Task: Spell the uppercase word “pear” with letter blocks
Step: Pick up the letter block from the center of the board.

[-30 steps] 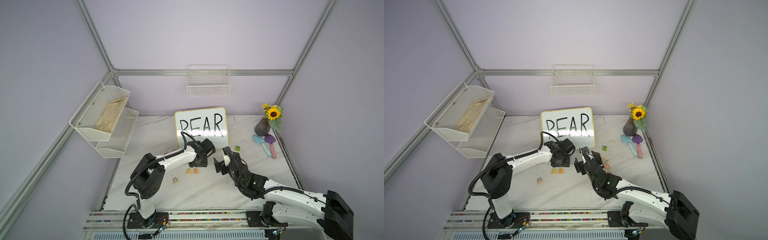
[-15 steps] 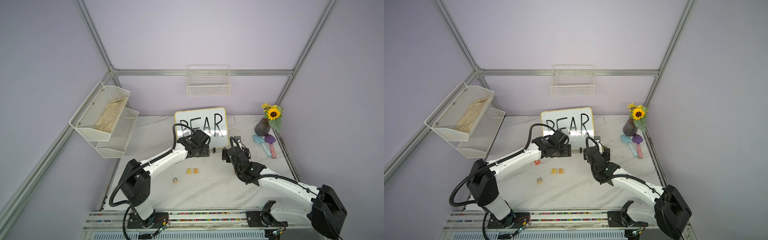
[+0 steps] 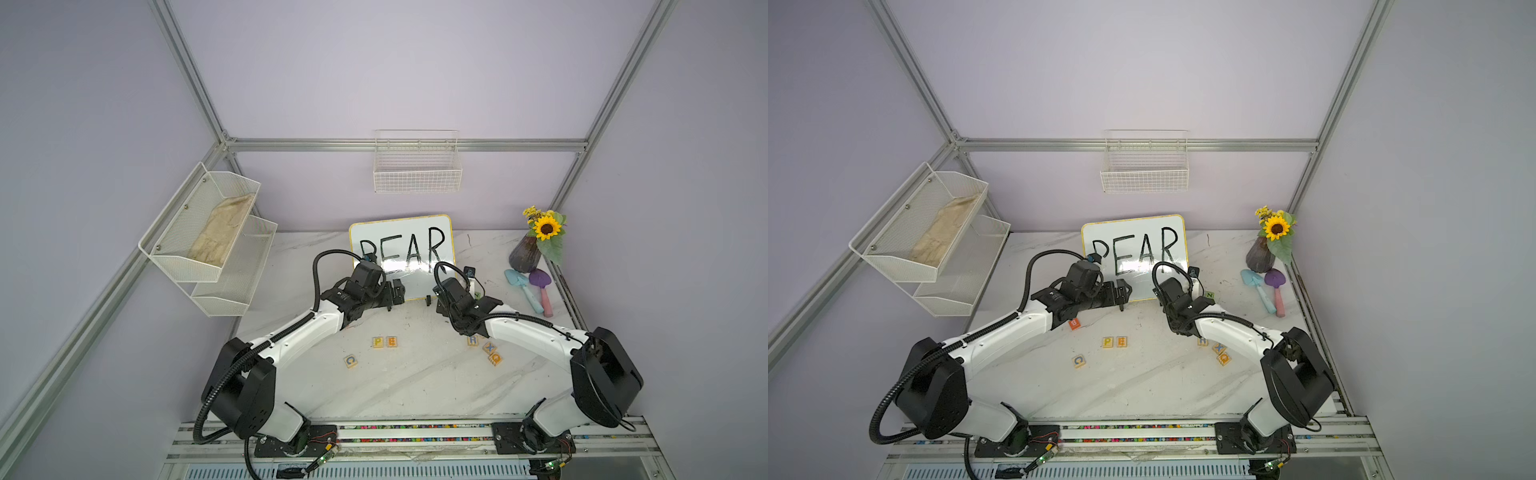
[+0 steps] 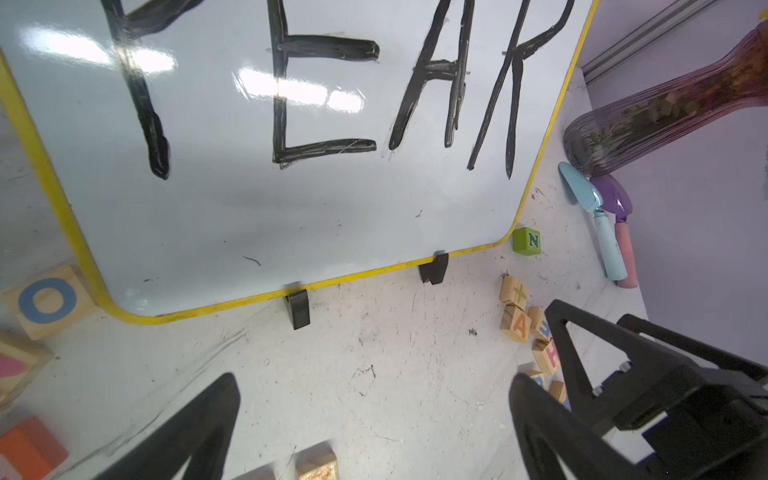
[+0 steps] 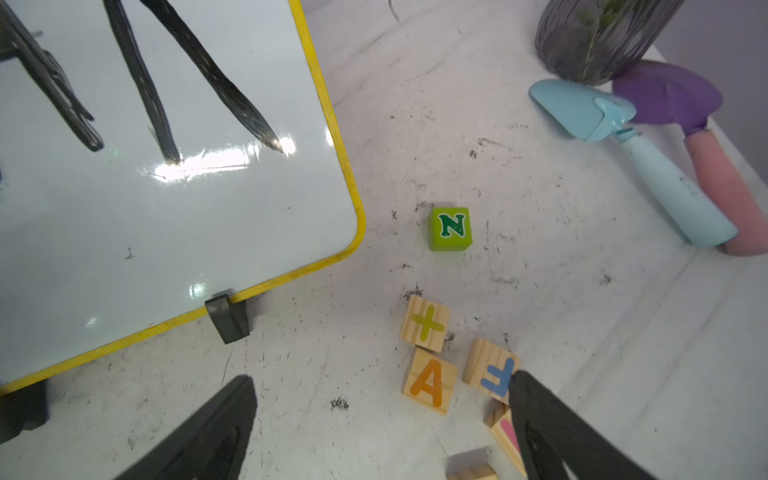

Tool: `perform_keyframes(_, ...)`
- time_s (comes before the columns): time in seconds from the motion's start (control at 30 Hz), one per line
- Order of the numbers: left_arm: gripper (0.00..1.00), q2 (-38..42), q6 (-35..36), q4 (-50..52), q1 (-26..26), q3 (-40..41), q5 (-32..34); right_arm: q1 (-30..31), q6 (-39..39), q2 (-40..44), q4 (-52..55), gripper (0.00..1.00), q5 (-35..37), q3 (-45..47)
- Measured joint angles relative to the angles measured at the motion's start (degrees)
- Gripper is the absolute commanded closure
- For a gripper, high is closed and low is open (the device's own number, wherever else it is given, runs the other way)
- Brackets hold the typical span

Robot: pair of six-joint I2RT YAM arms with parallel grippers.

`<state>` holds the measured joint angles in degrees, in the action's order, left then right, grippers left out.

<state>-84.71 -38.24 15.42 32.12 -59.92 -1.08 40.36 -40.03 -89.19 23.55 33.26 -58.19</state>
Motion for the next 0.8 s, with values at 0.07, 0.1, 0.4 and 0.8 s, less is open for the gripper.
perform_keyframes(0.07,0.0,0.1,0.5,-2.2,-0.2,0.9,-1.2,-0.3,-2.5,-1.9,1.9,0.05,-1.6,-1.1)
perform_keyframes(0.1,0.0,0.2,0.9,-3.3,-0.2,1.2,-1.6,-0.6,-3.6,-2.6,2.6,0.07,-2.4,-1.3)
perform_keyframes(0.4,0.0,9.9,6.7,-8.7,-0.2,6.6,2.6,-3.9,-11.7,-5.9,10.0,0.11,-7.8,-2.3)
perform_keyframes(0.8,0.0,12.3,8.1,-10.5,-0.2,9.3,7.0,-9.6,-12.3,-10.2,11.7,0.24,-14.2,-4.4)
